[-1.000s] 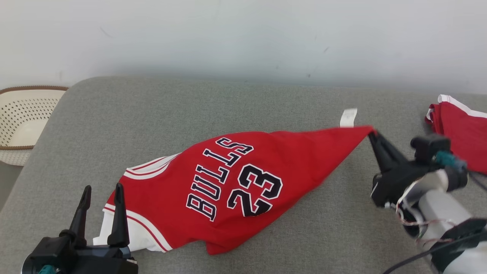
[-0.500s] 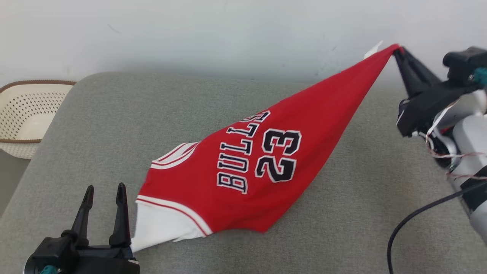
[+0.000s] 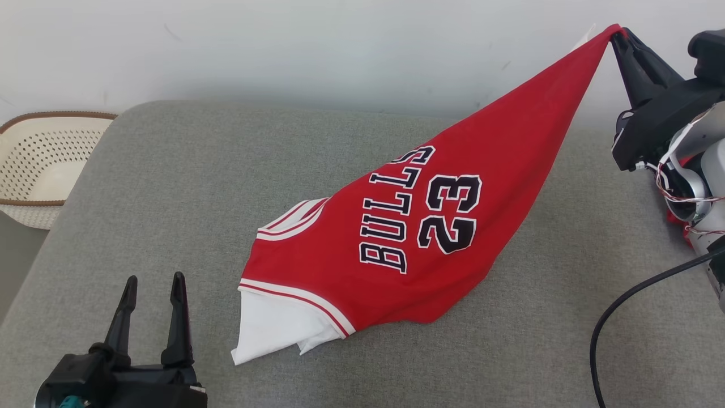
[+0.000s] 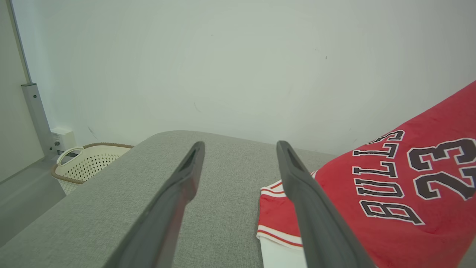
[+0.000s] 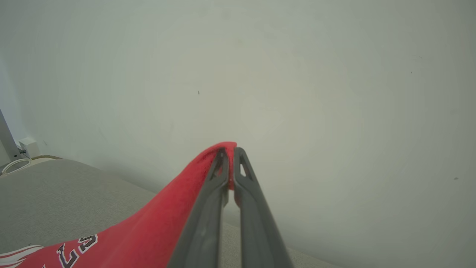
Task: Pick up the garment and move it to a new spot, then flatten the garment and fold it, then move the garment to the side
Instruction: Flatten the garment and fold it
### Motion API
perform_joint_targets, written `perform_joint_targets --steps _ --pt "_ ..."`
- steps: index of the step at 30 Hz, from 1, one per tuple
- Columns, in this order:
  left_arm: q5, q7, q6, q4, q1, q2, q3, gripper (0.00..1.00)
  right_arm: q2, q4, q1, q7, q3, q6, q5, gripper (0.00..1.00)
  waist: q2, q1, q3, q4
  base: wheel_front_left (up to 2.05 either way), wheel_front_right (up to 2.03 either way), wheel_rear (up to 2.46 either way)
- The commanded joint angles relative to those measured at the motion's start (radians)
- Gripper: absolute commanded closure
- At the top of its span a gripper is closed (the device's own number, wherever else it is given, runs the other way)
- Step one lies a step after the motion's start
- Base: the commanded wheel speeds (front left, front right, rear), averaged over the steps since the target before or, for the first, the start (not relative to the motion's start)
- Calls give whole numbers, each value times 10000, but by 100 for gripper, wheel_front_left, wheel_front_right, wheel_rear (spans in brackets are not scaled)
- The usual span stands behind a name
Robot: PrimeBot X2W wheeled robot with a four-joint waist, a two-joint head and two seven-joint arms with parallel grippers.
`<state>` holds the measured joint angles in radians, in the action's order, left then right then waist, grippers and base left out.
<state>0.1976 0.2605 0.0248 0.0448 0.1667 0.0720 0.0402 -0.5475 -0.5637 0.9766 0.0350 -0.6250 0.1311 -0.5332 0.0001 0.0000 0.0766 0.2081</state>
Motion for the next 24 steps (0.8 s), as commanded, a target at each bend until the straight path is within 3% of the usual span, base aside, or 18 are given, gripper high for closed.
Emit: perform_joint_targets --steps 1,12,24 --pt "-86 32 45 -4 -52 -35 48 0 57 69 169 -25 -37 -7 69 100 -1 0 19 -6 0 0 0" --pt "-122 32 84 9 60 -118 31 0 615 48 453 -239 -360 -7 196 100 -1 0 175 110 0 0 0" --pt "-24 32 153 171 400 -195 -279 0 2534 -1534 1346 139 -1545 -7 -196 100 -1 0 520 659 0 0 0"
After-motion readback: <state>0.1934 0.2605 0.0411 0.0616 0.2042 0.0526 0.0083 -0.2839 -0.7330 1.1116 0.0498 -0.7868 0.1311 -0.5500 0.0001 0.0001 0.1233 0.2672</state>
